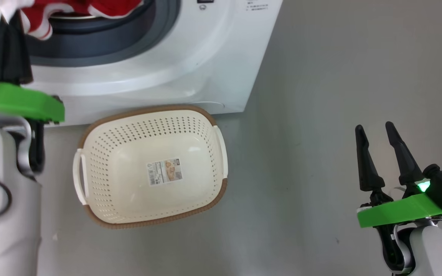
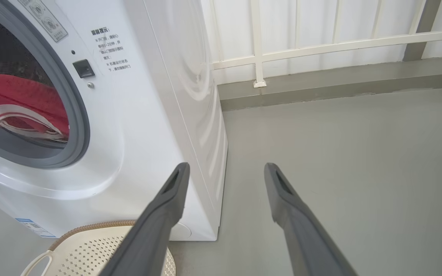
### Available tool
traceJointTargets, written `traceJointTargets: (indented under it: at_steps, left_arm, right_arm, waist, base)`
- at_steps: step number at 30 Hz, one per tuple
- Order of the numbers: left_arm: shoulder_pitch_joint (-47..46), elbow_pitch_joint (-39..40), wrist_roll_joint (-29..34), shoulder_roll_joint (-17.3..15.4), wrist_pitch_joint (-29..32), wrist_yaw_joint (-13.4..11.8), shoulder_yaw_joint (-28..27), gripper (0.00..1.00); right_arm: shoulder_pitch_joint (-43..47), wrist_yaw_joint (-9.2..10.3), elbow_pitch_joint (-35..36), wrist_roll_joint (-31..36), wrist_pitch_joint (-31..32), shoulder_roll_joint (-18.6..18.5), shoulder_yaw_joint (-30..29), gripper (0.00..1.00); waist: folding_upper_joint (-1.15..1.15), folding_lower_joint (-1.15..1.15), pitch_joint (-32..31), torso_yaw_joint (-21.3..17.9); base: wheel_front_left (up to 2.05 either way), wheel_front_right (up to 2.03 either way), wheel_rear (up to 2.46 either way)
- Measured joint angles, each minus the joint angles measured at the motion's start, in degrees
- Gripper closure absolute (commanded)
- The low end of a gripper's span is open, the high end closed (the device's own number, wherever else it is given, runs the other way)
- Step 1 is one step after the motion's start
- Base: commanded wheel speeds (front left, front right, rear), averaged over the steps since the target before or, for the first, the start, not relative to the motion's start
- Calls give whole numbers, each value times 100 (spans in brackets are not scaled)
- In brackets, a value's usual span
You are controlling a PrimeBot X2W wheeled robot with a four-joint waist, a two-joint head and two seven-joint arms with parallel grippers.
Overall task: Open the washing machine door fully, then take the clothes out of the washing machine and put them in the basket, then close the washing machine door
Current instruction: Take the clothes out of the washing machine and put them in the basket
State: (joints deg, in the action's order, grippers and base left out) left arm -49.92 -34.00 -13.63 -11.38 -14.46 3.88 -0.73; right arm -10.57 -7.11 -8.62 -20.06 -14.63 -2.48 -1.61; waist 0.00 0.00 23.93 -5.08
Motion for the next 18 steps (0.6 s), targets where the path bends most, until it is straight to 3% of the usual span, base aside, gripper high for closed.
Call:
traceJointTargets:
  at_steps: [11, 18]
  left_arm:
    - [1212, 1737, 307, 464, -1, 219, -613, 100]
    - [1663, 3031, 412, 731, -10, 278, -705, 100]
  right_arm:
    - [51, 0, 54, 5, 0, 0, -197, 0]
    - [51, 0, 78, 5, 0, 1, -249, 0]
  waist:
    - [0, 0, -97, 124]
    - [0, 0, -29, 175]
  base:
    - [0, 0, 0]
    - [0, 0, 0]
